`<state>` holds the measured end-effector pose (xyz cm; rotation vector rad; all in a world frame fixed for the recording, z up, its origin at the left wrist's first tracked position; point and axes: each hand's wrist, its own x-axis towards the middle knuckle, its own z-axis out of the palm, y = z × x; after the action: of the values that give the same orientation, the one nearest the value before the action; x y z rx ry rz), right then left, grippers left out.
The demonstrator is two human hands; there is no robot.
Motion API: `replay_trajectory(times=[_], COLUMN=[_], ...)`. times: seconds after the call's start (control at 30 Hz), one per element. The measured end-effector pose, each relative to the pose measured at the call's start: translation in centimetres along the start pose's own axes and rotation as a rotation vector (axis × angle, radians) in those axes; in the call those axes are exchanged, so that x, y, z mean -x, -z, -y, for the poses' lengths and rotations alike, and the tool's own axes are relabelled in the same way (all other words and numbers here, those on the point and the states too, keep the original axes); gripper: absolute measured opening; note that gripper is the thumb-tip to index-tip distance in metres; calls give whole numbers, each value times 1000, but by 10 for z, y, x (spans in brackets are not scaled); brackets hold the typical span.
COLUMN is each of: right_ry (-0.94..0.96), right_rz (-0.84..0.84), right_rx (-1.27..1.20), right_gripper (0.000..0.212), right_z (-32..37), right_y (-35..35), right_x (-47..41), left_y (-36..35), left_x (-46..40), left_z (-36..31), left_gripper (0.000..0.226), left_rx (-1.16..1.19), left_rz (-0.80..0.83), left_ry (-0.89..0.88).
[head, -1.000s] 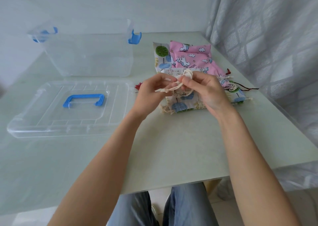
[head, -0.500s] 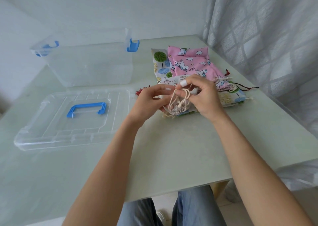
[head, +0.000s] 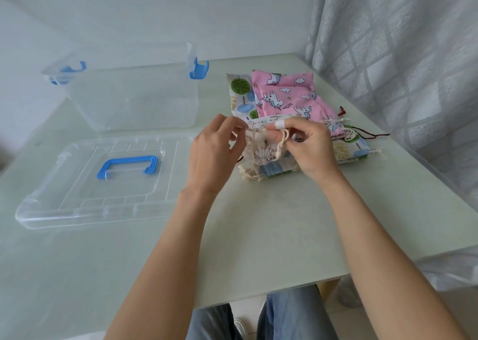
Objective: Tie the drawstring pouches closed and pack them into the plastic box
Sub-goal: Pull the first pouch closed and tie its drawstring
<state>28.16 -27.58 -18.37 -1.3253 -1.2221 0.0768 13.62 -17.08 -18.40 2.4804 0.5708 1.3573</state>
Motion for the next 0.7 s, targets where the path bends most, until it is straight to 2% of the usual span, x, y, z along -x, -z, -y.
replay_trajectory(times=[0.07, 0.13, 0.23, 0.37, 0.5, 0.63, 0.7], right_ry=[-60, -106, -216, -295, -344, -388, -425], right_rz=[-28, -81, -180, -232, -295, -317, -256], right_rx=[-29, -53, -191, -252, -281, -285, -199], right_gripper=[20, 20, 16, 14, 13, 14, 15], right_z=[1, 1, 3, 8, 9, 7, 4], right_y=[2, 4, 11, 17, 23, 25, 26], right_x=[-1, -2, -3, -4, -3, -3, -3], left_y=[-2, -1, 7, 17, 21, 19, 18], left_x=[0, -1, -7, -12, -12, -9, -8], left_z=[-2, -3, -1, -8, -7, -2, -2], left_gripper=[8, 11, 12, 16, 18, 20, 18], left_rx=[142, 356, 850, 1380, 1490, 1414, 1332], left_rz=[4, 21, -33, 6, -64, -121, -89], left_ry=[90, 276, 585, 751, 818, 849, 854])
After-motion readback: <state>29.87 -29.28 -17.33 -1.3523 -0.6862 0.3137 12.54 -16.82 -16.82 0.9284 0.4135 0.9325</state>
